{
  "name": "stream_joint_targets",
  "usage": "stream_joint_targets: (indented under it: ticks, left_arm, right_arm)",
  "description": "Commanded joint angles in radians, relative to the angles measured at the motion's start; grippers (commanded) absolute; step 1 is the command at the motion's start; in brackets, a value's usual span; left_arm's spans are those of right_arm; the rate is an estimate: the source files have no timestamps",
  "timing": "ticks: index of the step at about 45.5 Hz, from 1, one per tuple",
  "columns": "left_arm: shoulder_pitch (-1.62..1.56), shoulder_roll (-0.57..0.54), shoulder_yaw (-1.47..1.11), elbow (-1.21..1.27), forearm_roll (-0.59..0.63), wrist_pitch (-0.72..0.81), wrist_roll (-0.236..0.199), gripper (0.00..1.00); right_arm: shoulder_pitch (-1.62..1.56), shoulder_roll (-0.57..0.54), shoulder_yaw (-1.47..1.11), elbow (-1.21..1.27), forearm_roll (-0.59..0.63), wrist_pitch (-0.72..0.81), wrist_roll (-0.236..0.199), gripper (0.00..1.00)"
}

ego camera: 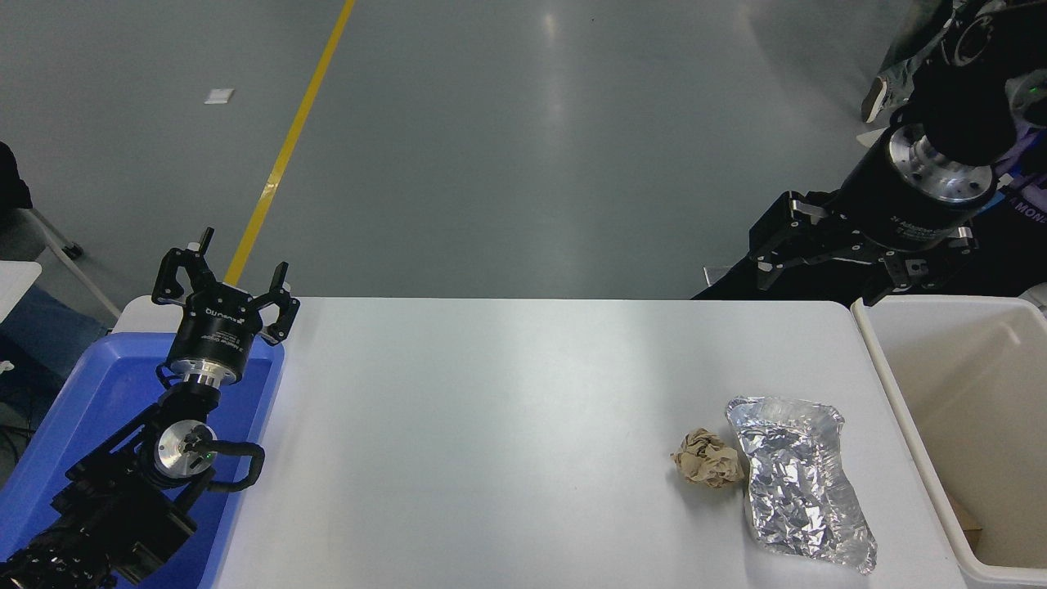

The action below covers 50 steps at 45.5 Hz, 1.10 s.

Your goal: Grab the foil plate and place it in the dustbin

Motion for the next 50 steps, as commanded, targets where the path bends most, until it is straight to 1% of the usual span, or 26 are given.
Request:
stream_joint_targets:
  ticks: [1, 50]
  left_arm:
    - [0.000, -0.001, 0.000, 0.000, 0.000, 0.000, 0.003, 0.98]
    - [0.000, 0.001, 0.000, 0.000, 0.000, 0.000, 0.001, 0.98]
  right_arm:
    - [0.002, 0.000, 0.000, 0.000, 0.000, 0.000, 0.000, 1.00]
    - [-0.006, 0.000, -0.032, 0.000, 0.004, 0.000, 0.000, 1.00]
